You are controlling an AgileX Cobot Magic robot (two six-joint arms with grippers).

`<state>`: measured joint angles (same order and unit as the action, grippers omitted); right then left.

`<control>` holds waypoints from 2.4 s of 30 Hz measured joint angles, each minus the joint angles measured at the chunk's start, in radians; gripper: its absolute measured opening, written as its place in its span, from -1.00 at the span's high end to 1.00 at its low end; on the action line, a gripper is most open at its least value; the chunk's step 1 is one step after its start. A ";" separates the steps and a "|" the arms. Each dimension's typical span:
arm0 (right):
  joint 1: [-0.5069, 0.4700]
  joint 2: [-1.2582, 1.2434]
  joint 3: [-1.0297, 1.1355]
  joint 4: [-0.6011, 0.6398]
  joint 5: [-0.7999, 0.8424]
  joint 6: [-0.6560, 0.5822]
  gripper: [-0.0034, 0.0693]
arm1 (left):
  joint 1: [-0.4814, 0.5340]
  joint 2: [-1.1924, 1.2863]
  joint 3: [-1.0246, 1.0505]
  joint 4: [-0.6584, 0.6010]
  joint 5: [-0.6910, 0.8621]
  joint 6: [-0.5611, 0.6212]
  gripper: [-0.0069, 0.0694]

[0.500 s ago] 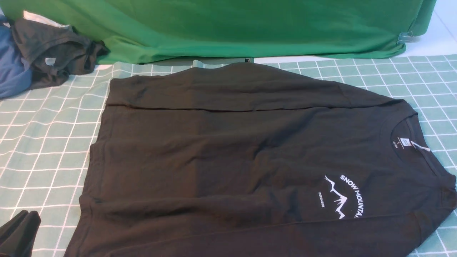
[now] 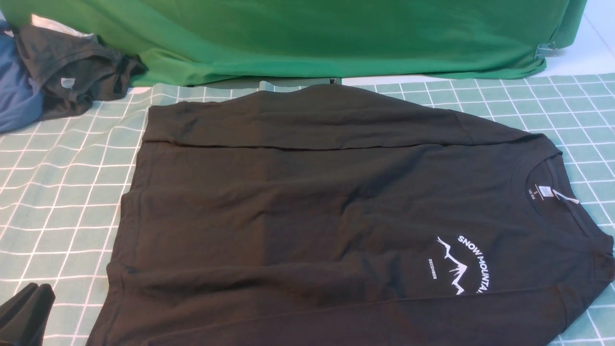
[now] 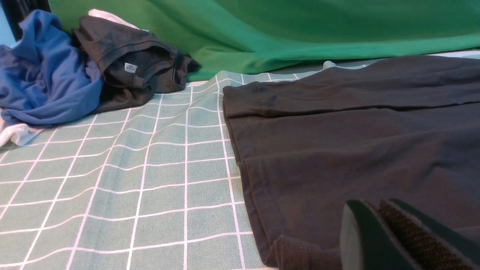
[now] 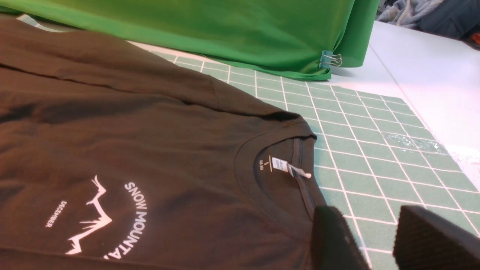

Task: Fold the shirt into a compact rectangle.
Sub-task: 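Grasp the left edge of the dark T-shirt lying flat on the table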

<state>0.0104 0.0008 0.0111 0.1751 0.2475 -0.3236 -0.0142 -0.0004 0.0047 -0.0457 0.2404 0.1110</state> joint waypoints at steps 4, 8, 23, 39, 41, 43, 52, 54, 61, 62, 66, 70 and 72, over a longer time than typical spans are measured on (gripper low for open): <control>0.000 0.000 0.000 0.000 0.000 0.000 0.24 | 0.000 0.000 0.000 0.000 0.000 0.000 0.78; 0.000 0.000 0.000 0.000 0.000 0.000 0.24 | 0.000 0.000 0.000 0.000 0.000 0.000 0.78; 0.000 0.000 0.000 0.000 0.000 0.000 0.24 | 0.000 0.000 0.000 -0.255 -0.213 -0.169 0.78; 0.000 0.000 0.000 0.287 -0.271 0.304 0.23 | 0.000 0.017 -0.088 -0.287 -0.660 -0.508 0.78; 0.000 0.000 0.000 0.311 -0.341 0.427 0.23 | 0.000 0.086 -0.265 -0.223 -0.423 -0.522 0.78; 0.000 0.000 0.000 0.318 -0.362 0.445 0.24 | 0.000 0.189 -0.407 -0.190 -0.174 -0.512 0.78; 0.007 0.000 -0.017 0.323 -0.336 0.502 0.33 | 0.000 0.793 -0.725 -0.178 0.635 -0.209 0.78; 0.027 0.008 -0.088 0.319 -0.209 0.456 0.56 | -0.003 0.925 -0.716 -0.182 0.704 -0.173 0.80; 0.073 0.255 -0.380 0.299 0.151 0.219 0.83 | -0.189 1.099 -0.614 -0.083 0.720 -0.226 0.81; 0.075 0.296 -0.411 0.298 0.193 0.195 0.83 | -0.213 1.102 -0.602 -0.056 0.721 -0.266 0.81; 0.079 0.452 -0.510 0.293 0.299 0.082 0.84 | -0.317 1.105 -0.549 0.104 0.677 -0.372 0.81; 0.079 0.526 -0.526 0.293 0.322 0.049 0.84 | -0.337 1.106 -0.503 0.145 0.558 -0.385 0.76; 0.079 0.534 -0.526 0.293 0.330 0.047 0.84 | -0.337 1.111 -0.488 0.151 0.523 -0.385 0.70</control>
<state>0.0890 0.5352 -0.5147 0.4681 0.5775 -0.2762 -0.3512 1.1102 -0.4835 0.1055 0.7632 -0.2739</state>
